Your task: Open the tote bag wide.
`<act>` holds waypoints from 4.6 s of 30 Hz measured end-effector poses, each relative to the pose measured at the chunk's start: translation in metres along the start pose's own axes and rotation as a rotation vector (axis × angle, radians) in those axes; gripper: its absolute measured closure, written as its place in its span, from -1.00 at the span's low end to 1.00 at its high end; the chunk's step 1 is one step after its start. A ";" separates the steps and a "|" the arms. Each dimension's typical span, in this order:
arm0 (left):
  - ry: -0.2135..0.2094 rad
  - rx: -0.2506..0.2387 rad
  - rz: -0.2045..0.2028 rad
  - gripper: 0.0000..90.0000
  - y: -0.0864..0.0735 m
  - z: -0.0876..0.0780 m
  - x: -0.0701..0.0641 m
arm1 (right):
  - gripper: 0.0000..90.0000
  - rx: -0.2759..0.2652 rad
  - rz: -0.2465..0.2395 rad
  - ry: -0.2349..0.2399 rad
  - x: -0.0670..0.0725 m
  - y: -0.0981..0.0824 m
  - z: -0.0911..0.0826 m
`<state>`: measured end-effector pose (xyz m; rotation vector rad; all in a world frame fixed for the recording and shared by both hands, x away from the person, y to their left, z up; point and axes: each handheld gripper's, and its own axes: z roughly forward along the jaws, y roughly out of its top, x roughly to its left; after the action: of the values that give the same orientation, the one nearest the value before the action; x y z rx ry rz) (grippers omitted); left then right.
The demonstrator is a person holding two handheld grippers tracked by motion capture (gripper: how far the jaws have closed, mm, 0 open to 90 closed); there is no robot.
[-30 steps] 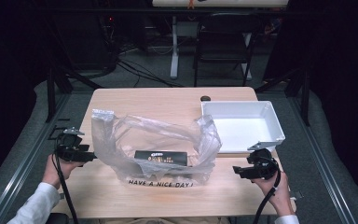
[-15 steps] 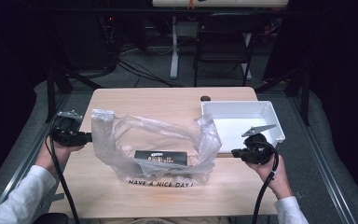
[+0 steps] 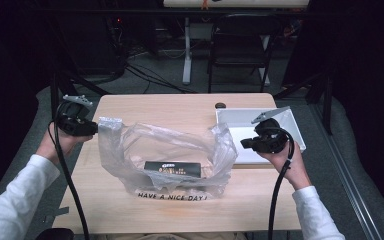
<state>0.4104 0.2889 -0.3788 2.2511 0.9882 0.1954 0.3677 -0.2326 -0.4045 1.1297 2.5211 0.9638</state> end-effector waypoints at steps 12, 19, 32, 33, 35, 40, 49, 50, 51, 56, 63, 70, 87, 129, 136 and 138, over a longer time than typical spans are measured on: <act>-0.011 0.022 0.073 1.00 0.042 -0.012 -0.015 | 1.00 0.003 -0.075 0.011 0.010 0.047 -0.008; -0.026 0.026 0.111 1.00 0.066 -0.023 -0.026 | 1.00 0.002 -0.123 0.017 0.020 0.074 -0.018; -0.106 0.060 0.197 1.00 0.097 -0.027 -0.055 | 1.00 -0.010 -0.202 0.047 0.048 0.109 -0.025; -0.112 0.061 0.204 1.00 0.098 -0.027 -0.057 | 1.00 -0.010 -0.208 0.051 0.051 0.111 -0.026; -0.129 0.073 0.221 1.00 0.100 -0.026 -0.062 | 1.00 -0.013 -0.224 0.057 0.057 0.114 -0.028; -0.149 0.089 0.252 1.00 0.103 -0.025 -0.072 | 1.00 -0.005 -0.259 0.075 0.070 0.117 -0.030; -0.179 0.206 0.273 1.00 0.096 -0.009 -0.081 | 1.00 0.084 -0.277 0.109 0.082 0.101 -0.003; -0.174 0.233 0.281 1.00 0.094 -0.006 -0.080 | 1.00 0.084 -0.277 0.109 0.082 0.101 -0.003; -0.181 0.251 0.283 1.00 0.091 -0.002 -0.080 | 1.00 0.102 -0.273 0.106 0.080 0.096 0.003; -0.193 0.322 0.285 1.00 0.079 0.013 -0.078 | 1.00 0.116 -0.259 0.121 0.077 0.088 0.010; -0.172 0.398 0.288 1.00 0.062 0.031 -0.078 | 1.00 0.151 -0.244 0.099 0.072 0.076 0.020; -0.142 0.426 0.260 1.00 0.043 0.045 -0.073 | 1.00 0.207 -0.222 0.121 0.068 0.058 0.042; -0.065 0.450 0.200 1.00 -0.006 0.083 -0.057 | 1.00 0.360 -0.223 0.002 0.077 0.018 0.103; 0.189 0.313 0.068 0.94 -0.073 0.131 -0.014 | 1.00 0.347 -0.151 -0.231 0.062 -0.029 0.139; 0.122 0.209 0.071 0.78 -0.049 0.098 -0.017 | 1.00 0.227 -0.137 -0.121 0.073 -0.009 0.110; 0.125 0.189 0.082 0.78 -0.042 0.092 -0.021 | 1.00 0.218 -0.144 -0.114 0.077 -0.006 0.108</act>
<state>0.4051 0.2481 -0.4732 2.4791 1.0170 0.2928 0.3589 -0.1278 -0.4854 1.0093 2.6184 0.5835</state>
